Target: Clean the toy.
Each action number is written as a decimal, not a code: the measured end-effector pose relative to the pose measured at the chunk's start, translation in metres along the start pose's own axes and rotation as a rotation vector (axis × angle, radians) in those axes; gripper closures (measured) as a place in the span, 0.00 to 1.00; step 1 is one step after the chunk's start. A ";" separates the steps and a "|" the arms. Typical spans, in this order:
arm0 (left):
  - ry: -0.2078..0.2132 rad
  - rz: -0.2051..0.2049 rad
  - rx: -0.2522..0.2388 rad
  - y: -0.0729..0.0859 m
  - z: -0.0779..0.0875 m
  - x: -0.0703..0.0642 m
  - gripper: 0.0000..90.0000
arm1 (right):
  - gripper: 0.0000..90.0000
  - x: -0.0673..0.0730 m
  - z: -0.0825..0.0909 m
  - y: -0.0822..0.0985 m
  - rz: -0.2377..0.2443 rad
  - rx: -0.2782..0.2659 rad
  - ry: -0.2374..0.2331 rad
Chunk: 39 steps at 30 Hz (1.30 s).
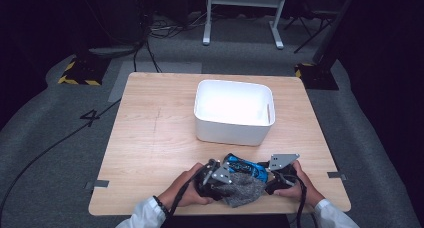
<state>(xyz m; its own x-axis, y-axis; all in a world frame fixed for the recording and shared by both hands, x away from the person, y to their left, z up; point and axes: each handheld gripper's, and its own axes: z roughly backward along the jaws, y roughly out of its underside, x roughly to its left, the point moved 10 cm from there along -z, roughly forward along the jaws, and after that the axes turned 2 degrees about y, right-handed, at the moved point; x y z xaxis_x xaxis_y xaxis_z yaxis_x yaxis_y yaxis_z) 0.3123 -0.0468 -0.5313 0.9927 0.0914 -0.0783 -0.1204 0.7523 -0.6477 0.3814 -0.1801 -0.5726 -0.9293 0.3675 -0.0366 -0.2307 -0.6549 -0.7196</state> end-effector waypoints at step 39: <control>-0.267 0.345 -0.109 0.053 0.039 0.108 0.77 | 0.29 0.016 0.009 0.008 0.067 -0.015 -0.104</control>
<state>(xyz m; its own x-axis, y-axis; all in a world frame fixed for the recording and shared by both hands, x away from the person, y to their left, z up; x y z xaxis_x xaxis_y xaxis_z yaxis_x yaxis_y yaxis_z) 0.4131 0.0285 -0.5441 0.8578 0.5010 -0.1149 -0.4297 0.5763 -0.6952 0.3622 -0.1854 -0.5722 -0.9675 0.2523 -0.0139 -0.1632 -0.6658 -0.7281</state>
